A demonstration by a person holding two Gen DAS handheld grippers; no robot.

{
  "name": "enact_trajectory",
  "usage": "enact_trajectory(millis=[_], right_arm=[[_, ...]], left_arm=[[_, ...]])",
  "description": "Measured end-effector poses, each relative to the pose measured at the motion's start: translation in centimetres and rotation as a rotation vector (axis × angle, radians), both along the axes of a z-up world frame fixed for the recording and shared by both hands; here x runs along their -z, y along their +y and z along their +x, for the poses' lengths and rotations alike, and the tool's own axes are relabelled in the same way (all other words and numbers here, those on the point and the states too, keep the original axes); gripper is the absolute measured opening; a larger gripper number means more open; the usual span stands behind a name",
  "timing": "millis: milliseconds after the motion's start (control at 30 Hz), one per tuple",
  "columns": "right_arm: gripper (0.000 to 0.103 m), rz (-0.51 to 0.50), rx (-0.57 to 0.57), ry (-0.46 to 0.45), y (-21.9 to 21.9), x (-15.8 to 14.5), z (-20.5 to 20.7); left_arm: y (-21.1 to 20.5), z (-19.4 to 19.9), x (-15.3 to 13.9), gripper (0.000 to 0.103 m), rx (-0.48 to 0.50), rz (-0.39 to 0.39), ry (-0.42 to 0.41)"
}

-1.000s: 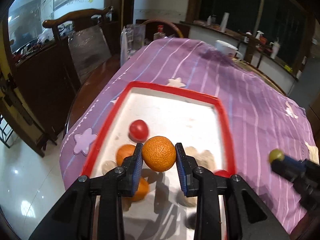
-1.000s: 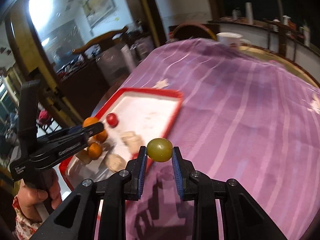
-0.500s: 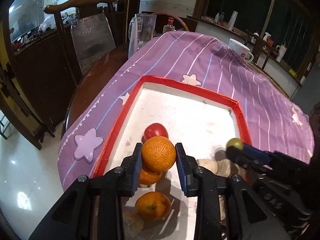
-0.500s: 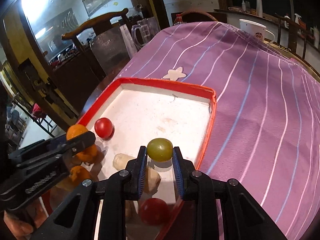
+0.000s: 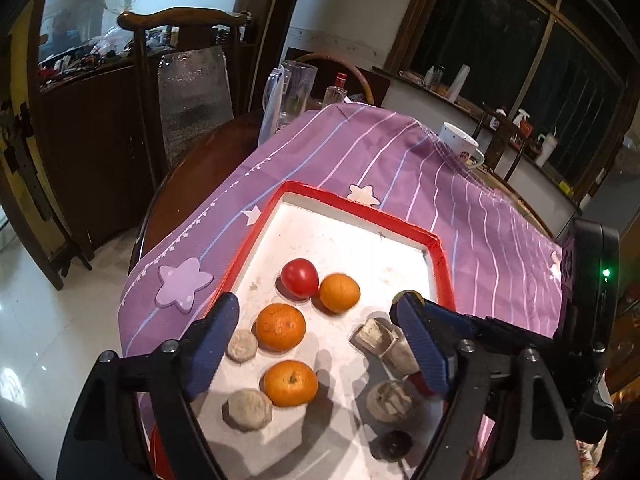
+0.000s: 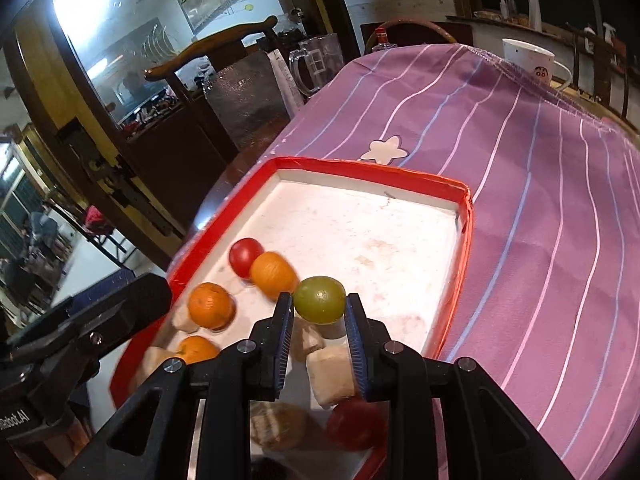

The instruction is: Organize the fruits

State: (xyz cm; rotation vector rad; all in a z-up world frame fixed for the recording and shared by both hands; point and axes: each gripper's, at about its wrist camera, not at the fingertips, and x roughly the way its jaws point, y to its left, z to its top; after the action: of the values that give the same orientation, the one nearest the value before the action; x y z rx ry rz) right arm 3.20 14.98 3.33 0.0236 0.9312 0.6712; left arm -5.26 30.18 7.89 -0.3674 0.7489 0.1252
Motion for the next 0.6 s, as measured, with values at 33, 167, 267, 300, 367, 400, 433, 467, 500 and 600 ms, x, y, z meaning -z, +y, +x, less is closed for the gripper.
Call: enact_trajectory(millis=[33,167,267,300,367,400,433,467,500,600], right_arm=[[0.029,0.014,0.000,0.002,-0.3,-0.3,-0.2],[0.031,0.068,0.012,-0.006,-1.4,-1.4,-1.0],[0.032,0.096,0.015,-0.016,-2.5,-2.4,-2.0],[0.033,0.104,0.014,-0.019,-3.0,-2.7,-2.4],[0.034,0.119,0.024,-0.025,-4.4,-3.1,-3.4],[0.034,0.132,0.033,-0.025,-5.3,-3.3,-4.0],[0.034,0.146,0.040,-0.023,-6.2,-3.4,-4.5],[0.035,0.158,0.048,-0.021,-6.9,-3.5,-4.9],[0.036,0.169,0.059,-0.022,-7.7,-3.5,-5.4],[0.038,0.196,0.100,-0.022,-10.2,-3.5,-6.8]], left_arm=[[0.0,-0.2,-0.1,0.083,-0.002,-0.004,-0.003],[-0.1,-1.5,-0.4,0.083,-0.017,0.005,-0.008],[-0.5,-2.4,-0.7,0.083,-0.026,0.013,-0.014],[-0.6,-2.7,-0.7,0.083,-0.030,0.018,-0.017],[-1.2,-3.8,-0.9,0.083,-0.041,0.035,-0.027],[-1.4,-4.1,-1.0,0.083,-0.045,0.043,-0.029],[-1.8,-4.5,-1.0,0.084,-0.049,0.055,-0.033],[-2.1,-5.0,-1.1,0.084,-0.052,0.067,-0.037],[-2.5,-5.4,-1.1,0.084,-0.054,0.079,-0.043],[-3.7,-6.4,-0.8,0.088,-0.068,0.123,-0.050]])
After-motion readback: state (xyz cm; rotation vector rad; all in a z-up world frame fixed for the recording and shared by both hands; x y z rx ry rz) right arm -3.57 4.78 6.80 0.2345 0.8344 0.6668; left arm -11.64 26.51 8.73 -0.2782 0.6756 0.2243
